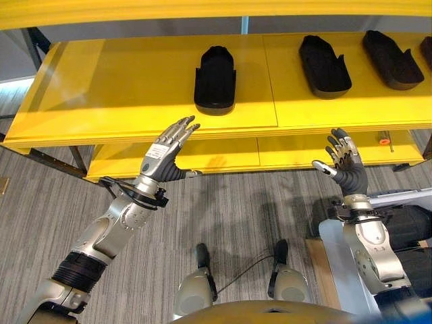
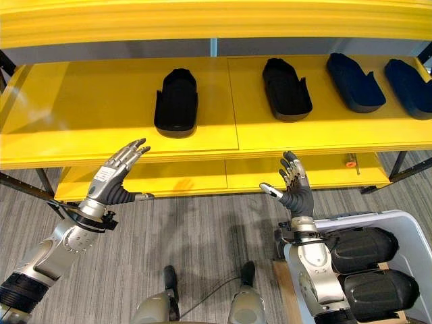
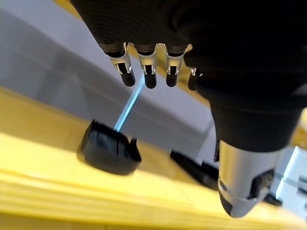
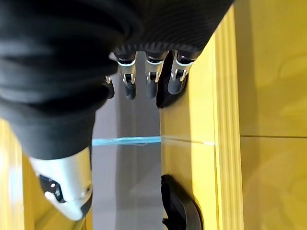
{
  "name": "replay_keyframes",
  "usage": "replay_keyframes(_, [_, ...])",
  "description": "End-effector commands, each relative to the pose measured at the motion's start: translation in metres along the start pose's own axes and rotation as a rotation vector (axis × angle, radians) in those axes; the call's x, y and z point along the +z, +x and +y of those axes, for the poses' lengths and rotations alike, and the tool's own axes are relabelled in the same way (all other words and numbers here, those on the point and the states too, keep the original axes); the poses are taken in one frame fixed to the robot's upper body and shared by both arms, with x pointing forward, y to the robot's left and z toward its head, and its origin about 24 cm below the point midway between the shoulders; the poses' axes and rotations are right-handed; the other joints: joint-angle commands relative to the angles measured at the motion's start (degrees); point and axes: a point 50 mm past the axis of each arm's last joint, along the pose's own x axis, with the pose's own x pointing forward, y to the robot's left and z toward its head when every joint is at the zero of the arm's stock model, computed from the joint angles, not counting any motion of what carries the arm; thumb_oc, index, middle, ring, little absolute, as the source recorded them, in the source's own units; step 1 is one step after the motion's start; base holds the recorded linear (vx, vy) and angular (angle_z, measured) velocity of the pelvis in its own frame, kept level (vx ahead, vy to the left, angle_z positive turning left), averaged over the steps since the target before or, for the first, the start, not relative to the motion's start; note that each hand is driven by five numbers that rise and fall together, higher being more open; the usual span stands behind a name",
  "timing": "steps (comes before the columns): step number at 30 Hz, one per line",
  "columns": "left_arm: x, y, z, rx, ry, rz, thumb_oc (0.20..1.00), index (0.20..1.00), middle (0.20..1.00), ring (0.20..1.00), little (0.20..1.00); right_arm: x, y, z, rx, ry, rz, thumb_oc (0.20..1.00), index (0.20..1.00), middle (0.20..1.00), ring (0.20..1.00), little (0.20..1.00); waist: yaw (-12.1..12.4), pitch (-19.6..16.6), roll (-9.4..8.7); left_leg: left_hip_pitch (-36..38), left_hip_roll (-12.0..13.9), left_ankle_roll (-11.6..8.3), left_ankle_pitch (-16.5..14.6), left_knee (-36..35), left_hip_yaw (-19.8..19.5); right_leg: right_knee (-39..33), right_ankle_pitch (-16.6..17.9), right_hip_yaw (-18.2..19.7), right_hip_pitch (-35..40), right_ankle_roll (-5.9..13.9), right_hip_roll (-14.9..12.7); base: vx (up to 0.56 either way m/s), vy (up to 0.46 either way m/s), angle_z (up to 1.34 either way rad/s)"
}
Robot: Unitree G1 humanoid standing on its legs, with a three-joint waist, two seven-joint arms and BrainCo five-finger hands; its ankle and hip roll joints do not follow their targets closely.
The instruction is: Move parts from the plastic box to the shelf.
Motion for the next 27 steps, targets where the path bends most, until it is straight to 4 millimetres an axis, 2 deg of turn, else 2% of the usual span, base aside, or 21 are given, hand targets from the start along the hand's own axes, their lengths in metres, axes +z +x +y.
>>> replay_keyframes(1, [-0.009, 0.012, 0.013, 0.07, 0.094, -0.002, 1.0, 1.0, 1.0, 1.0, 1.0, 0.045, 0.011, 0.003, 0.039, 0.027, -0.243, 1.0, 1.0, 1.0, 1.0, 1.0, 0.0, 0.0, -1.69, 0.4, 6.0, -3.58, -4.1, 5.5, 1.4, 2.9, 0.7, 1.3, 2.0, 4.6, -5.2, -0.01, -0.007, -0.14])
replay_keyframes(2, [-0.009, 0.013, 0.012, 0.071, 0.094, -0.003, 1.0, 1.0, 1.0, 1.0, 1.0, 0.045, 0.011, 0.003, 0.038, 0.026, -0.243, 1.0, 1.0, 1.0, 1.0, 1.0, 0.1, 0.0, -1.66, 0.4, 6.0, -3.58, -4.1, 5.5, 1.5, 3.0, 0.7, 1.4, 1.9, 4.59, -5.2, -0.01, -0.001, -0.19])
replay_keyframes(4, [-0.022, 0.017, 0.003, 0.057, 0.1, 0.068, 1.0, 1.0, 1.0, 1.0, 1.0, 0.051, 0.011, 0.005, 0.051, 0.028, -0.273, 1.0, 1.0, 1.0, 1.0, 1.0, -0.9, 0.8, -1.73, 0.3, 6.3, -3.75, -3.7, 5.3, 2.3, 3.1, 0.8, 2.4, 0.7, 4.42, -5.0, -0.04, 0.002, -0.2])
replay_keyframes(10, [-0.035, 0.032, -0.001, 0.079, 0.143, 0.136, 1.0, 1.0, 1.0, 1.0, 1.0, 0.059, 0.014, 0.008, 0.058, 0.027, -0.31, 1.0, 1.0, 1.0, 1.0, 1.0, -2.1, 3.1, -1.28, -1.3, 6.7, -4.27, -3.3, 6.1, 3.3, 3.6, 1.1, 3.9, -2.0, 4.26, -4.6, -0.05, 0.002, -0.18])
replay_keyframes(19, [-0.038, 0.042, 0.004, 0.138, 0.15, 0.164, 1.0, 1.0, 1.0, 1.0, 1.0, 0.061, 0.015, 0.01, 0.05, 0.022, -0.322, 1.0, 1.0, 1.0, 1.0, 1.0, -2.6, 4.5, -1.2, -2.3, 6.9, -4.67, -2.7, 5.7, 3.9, 3.7, 1.2, 4.5, -3.7, 4.09, -4.1, 0.0, -0.005, -0.05])
replay_keyframes(27, [-0.047, 0.051, 0.016, 0.206, 0.192, 0.209, 1.0, 1.0, 1.0, 1.0, 1.0, 0.057, 0.017, 0.011, 0.051, 0.032, -0.308, 1.0, 1.0, 1.0, 1.0, 1.0, -3.0, 5.5, -1.67, -3.5, 7.4, -4.8, -2.8, 6.5, 4.1, 4.2, 1.0, 5.0, -5.1, 3.8, -3.7, 0.0, 0.0, 0.0])
